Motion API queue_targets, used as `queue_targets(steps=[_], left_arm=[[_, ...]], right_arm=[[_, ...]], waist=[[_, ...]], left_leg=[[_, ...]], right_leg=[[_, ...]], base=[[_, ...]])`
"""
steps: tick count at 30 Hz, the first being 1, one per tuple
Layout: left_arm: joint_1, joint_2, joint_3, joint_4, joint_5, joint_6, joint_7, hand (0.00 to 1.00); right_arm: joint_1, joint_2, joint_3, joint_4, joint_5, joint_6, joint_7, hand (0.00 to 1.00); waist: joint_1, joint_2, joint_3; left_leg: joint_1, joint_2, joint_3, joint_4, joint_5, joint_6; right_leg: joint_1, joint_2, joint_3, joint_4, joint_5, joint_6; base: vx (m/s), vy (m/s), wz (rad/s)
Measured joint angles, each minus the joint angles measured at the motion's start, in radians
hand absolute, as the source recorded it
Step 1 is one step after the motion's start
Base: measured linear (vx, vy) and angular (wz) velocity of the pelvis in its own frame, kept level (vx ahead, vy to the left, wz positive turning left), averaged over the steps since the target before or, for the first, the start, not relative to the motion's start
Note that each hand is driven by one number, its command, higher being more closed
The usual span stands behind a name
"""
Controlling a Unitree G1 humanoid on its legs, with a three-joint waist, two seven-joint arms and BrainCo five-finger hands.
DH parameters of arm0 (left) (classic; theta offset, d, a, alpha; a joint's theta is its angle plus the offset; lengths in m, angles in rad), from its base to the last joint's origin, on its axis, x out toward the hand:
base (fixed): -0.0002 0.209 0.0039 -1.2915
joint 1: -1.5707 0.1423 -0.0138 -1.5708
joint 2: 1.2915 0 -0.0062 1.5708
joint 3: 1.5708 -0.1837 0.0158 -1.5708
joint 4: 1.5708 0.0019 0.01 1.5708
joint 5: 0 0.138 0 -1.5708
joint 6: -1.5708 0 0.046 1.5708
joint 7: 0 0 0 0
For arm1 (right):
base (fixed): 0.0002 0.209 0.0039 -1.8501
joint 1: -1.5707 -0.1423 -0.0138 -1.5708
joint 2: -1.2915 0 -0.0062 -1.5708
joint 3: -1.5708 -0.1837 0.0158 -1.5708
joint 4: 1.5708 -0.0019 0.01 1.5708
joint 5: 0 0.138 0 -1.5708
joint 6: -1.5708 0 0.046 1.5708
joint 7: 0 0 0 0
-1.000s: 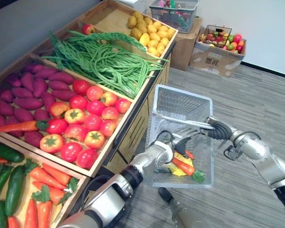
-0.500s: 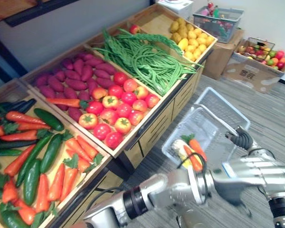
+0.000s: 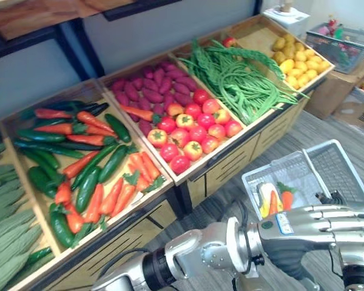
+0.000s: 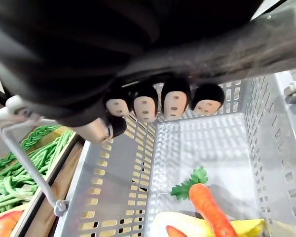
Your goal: Pick vegetable in the basket
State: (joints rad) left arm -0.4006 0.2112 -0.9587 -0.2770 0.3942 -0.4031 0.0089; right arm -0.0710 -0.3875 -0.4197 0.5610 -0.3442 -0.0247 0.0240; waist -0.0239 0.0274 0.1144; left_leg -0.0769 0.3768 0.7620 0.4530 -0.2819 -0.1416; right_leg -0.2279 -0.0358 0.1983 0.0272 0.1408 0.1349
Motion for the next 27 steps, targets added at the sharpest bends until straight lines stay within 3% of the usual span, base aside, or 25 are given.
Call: queue_targets(steps=[4,10,15,19,21,27], left_arm=[[0.037,0.052,0.072,-0.067,-0.001,0.002,0.031,0.00],[0.124,0.142,0.229,-0.128,-0.001,0.005,0.059,0.00],[0.258,0.176,0.527,-0.139,0.001,0.023,0.086,0.00],[0.367,0.183,0.781,-0.131,0.001,0.058,0.126,0.00],[0.436,0.169,0.953,-0.087,0.001,0.086,0.149,0.00],[0.496,0.089,1.203,0.120,0.001,0.143,0.198,0.00]], right_arm=[[0.047,0.033,-0.062,0.061,0.012,0.000,-0.019,1.00],[0.144,0.087,-0.118,0.196,0.042,0.000,-0.025,1.00],[0.155,0.119,-0.211,0.361,0.084,-0.012,-0.040,1.00],[0.164,0.141,-0.255,0.484,0.090,-0.012,-0.039,1.00],[0.164,0.158,-0.281,0.546,0.116,-0.013,-0.039,1.00],[0.192,0.161,-0.291,0.587,0.123,-0.011,-0.038,1.00]], waist=[[0.008,-0.004,-0.016],[0.030,-0.036,-0.061],[0.028,-0.075,-0.082],[0.026,-0.087,-0.092],[0.026,-0.099,-0.092],[0.024,-0.097,-0.095]], left_leg=[[-0.038,-0.052,-0.083,-0.038,0.026,0.021],[-0.046,-0.136,-0.191,-0.147,0.094,0.049],[-0.054,-0.220,-0.288,-0.290,0.193,0.061],[-0.038,-0.254,-0.352,-0.383,0.259,0.074],[-0.037,-0.272,-0.385,-0.430,0.291,0.076],[-0.012,-0.296,-0.447,-0.506,0.327,0.073]], right_leg=[[0.017,-0.053,-0.083,-0.003,-0.010,0.002],[0.077,-0.115,-0.202,-0.027,-0.041,0.004],[0.078,-0.152,-0.282,-0.030,-0.051,0.011],[0.100,-0.160,-0.337,-0.042,-0.051,0.010],[0.108,-0.160,-0.364,-0.052,-0.052,0.009],[0.129,-0.163,-0.404,-0.059,-0.068,-0.014]], base=[[-0.07,0.026,0.73],[0.00,0.010,0.63],[0.03,-0.005,0.61],[0.04,-0.003,0.49],[0.02,0.009,0.40],[0.01,0.014,0.22]])
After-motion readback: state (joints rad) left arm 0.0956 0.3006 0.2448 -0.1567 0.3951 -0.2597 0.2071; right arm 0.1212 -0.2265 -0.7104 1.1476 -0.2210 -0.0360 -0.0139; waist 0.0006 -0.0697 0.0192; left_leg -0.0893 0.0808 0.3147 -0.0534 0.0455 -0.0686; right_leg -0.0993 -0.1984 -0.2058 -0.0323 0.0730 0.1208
